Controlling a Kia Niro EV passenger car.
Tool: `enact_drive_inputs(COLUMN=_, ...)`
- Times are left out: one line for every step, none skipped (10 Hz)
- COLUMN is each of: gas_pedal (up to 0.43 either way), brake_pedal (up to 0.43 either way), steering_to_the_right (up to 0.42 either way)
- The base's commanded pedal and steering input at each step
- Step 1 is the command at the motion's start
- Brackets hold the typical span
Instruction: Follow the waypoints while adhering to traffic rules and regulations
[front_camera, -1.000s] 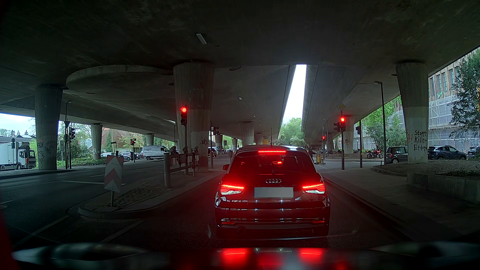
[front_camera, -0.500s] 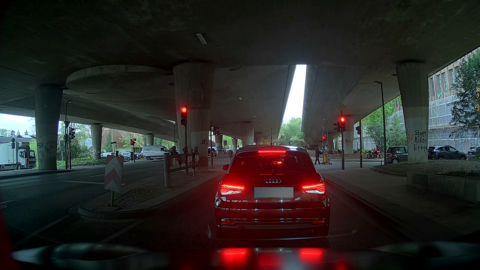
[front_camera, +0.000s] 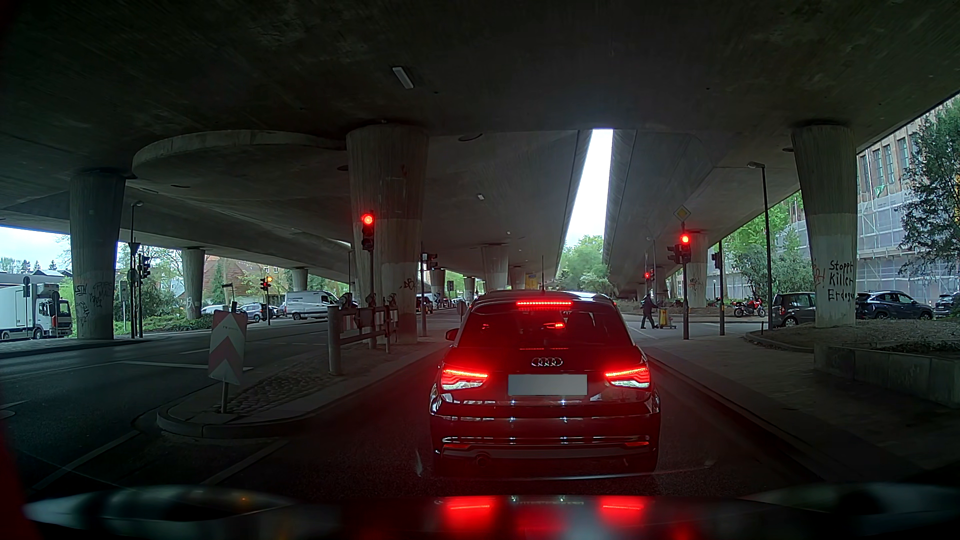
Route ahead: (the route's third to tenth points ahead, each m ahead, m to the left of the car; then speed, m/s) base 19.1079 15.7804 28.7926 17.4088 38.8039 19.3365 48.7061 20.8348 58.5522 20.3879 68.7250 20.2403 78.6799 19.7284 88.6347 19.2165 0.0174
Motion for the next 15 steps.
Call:
enact_drive_inputs(gas_pedal=0.0, brake_pedal=0.238, steering_to_the_right=0.086)
enact_drive_inputs(gas_pedal=0.0, brake_pedal=0.238, steering_to_the_right=0.086)
enact_drive_inputs(gas_pedal=0.0, brake_pedal=0.238, steering_to_the_right=0.087)
enact_drive_inputs(gas_pedal=0.0, brake_pedal=0.238, steering_to_the_right=0.086)
enact_drive_inputs(gas_pedal=0.0, brake_pedal=0.238, steering_to_the_right=0.086)
enact_drive_inputs(gas_pedal=0.0, brake_pedal=0.238, steering_to_the_right=0.086)
enact_drive_inputs(gas_pedal=0.0, brake_pedal=0.238, steering_to_the_right=0.086)
enact_drive_inputs(gas_pedal=0.0, brake_pedal=0.238, steering_to_the_right=0.086)
enact_drive_inputs(gas_pedal=0.0, brake_pedal=0.238, steering_to_the_right=0.086)
enact_drive_inputs(gas_pedal=0.0, brake_pedal=0.238, steering_to_the_right=0.086)
enact_drive_inputs(gas_pedal=0.0, brake_pedal=0.238, steering_to_the_right=0.086)
enact_drive_inputs(gas_pedal=0.0, brake_pedal=0.238, steering_to_the_right=0.086)
enact_drive_inputs(gas_pedal=0.0, brake_pedal=0.244, steering_to_the_right=0.086)
enact_drive_inputs(gas_pedal=0.0, brake_pedal=0.244, steering_to_the_right=0.086)
enact_drive_inputs(gas_pedal=0.0, brake_pedal=0.238, steering_to_the_right=0.086)
